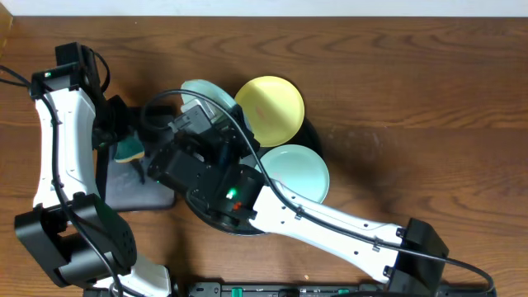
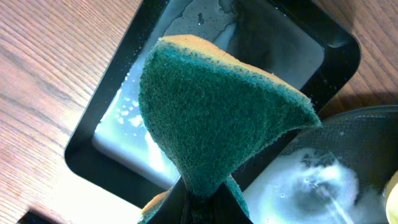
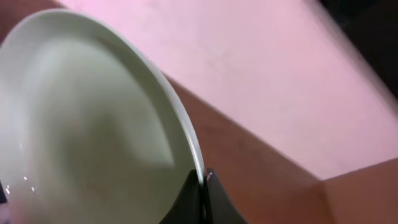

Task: Clean dirty plates on tray and stack at the side
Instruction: 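Lift the mint plate with the right gripper and move it right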

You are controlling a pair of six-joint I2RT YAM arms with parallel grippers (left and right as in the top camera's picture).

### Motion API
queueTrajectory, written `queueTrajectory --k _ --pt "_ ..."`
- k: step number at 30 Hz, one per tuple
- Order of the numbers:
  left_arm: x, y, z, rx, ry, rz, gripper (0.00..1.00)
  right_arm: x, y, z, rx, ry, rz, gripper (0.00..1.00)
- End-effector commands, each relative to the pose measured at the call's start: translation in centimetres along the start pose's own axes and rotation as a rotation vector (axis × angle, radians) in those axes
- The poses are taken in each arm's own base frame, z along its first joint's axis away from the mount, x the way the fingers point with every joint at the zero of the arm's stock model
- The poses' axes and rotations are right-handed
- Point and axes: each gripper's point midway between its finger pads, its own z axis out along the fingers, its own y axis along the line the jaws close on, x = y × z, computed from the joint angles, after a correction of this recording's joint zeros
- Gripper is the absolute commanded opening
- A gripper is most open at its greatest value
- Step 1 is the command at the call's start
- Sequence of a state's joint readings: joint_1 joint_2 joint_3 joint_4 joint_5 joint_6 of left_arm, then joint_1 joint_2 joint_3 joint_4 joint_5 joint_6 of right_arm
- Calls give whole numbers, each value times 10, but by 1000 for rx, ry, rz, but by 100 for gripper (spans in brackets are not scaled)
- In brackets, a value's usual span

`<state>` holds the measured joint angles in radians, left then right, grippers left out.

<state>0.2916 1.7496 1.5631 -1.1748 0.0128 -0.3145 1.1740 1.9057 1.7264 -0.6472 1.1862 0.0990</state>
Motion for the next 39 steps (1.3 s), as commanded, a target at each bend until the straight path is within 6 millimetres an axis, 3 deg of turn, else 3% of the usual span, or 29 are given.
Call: queueTrajectory --k 1,6,14,18,24,27,29,32,34,39 --pt "-3 -1 -4 6 -10 -7 8 -18 -31 -11 131 -42 -4 1" --pt "-3 -1 -4 6 -10 -7 7 -15 -23 -9 78 -31 -22 1" --pt "-2 -1 -4 6 -10 -7 8 41 33 6 -333 214 88 1" --pt "-2 -1 -3 6 -9 -7 7 52 43 14 -497 317 170 1" --pt "-2 -1 -3 5 -8 -6 8 49 -2 40 -667 404 369 1" --pt "-2 -1 -3 5 -8 -6 7 59 -50 60 -696 458 495 1" --pt "-2 -1 -3 5 -8 -6 7 76 -81 74 -672 512 557 1" --pt "-2 -1 -3 5 -9 9 8 117 -122 94 -587 636 624 1" --pt "-2 -2 -3 6 -9 34 7 162 -150 108 -499 762 670 1" --pt "-2 -3 -3 6 -9 72 7 245 -184 125 -372 939 773 1"
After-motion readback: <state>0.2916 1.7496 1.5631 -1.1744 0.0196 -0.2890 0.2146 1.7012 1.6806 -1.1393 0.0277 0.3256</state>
